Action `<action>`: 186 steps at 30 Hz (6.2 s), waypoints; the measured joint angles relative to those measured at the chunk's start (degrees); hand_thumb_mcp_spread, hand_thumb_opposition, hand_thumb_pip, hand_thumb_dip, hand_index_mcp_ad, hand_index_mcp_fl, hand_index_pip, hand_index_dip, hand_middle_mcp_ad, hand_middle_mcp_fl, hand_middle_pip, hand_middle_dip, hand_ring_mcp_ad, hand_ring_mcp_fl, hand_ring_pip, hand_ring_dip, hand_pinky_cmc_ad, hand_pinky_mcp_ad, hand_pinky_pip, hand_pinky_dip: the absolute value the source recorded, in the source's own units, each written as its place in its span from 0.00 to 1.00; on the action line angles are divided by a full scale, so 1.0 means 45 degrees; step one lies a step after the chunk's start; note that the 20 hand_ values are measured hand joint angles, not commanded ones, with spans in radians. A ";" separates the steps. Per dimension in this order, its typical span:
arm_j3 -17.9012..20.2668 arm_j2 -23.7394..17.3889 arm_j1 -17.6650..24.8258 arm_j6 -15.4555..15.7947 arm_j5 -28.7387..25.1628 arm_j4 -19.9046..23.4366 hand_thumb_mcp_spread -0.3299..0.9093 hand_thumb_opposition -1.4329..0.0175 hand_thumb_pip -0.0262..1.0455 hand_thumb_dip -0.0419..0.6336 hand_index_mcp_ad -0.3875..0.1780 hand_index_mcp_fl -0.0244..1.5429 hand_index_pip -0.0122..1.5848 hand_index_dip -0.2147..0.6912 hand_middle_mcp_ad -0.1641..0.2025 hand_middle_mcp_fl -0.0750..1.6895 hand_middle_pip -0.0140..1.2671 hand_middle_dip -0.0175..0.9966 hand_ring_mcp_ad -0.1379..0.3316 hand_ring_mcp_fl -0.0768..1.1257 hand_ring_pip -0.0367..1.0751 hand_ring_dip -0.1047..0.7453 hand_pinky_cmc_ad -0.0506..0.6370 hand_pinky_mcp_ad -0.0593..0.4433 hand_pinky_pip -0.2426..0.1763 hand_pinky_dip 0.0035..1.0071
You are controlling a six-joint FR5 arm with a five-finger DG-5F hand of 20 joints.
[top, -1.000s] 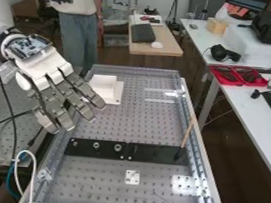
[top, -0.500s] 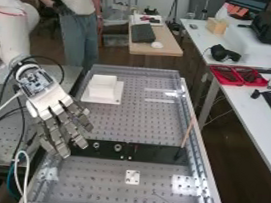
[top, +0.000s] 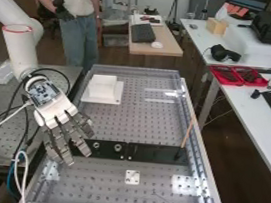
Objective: Grab the larger nut and place it in the white container
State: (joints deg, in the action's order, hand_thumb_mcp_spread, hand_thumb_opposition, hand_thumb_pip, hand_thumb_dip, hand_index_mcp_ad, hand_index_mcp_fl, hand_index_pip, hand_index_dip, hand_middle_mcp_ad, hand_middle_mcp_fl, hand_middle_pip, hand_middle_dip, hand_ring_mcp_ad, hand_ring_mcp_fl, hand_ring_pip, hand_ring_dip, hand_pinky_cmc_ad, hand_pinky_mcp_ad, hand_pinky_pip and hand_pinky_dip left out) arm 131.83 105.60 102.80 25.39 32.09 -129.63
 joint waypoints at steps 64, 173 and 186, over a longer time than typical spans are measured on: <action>-0.0942 0.1807 -0.0686 -0.0263 0.0787 0.0071 0.54 0.36 0.74 0.43 0.50 0.03 0.98 0.38 0.68 0.04 0.10 0.23 0.67 0.06 0.18 0.25 0.63 0.74 0.33 0.68; -0.0627 -0.1951 0.1490 0.0826 1.1537 -0.2950 0.53 0.36 0.72 0.41 0.54 0.20 0.96 0.39 0.68 0.04 0.11 0.23 0.61 0.06 0.16 0.23 0.55 0.70 0.33 0.65; -0.0629 -0.1977 0.1772 0.0879 1.1123 -0.4355 0.53 0.36 0.78 0.42 0.48 0.14 0.93 0.27 0.68 0.04 0.11 0.23 0.61 0.06 0.18 0.23 0.55 0.70 0.33 0.66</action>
State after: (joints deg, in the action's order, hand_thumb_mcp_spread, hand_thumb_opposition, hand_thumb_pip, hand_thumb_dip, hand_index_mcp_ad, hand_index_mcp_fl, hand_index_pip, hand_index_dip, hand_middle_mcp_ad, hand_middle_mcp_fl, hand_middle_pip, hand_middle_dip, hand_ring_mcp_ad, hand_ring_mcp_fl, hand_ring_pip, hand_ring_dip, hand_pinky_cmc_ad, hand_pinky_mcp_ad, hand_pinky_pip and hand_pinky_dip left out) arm 129.00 96.70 110.78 29.35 82.14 -149.23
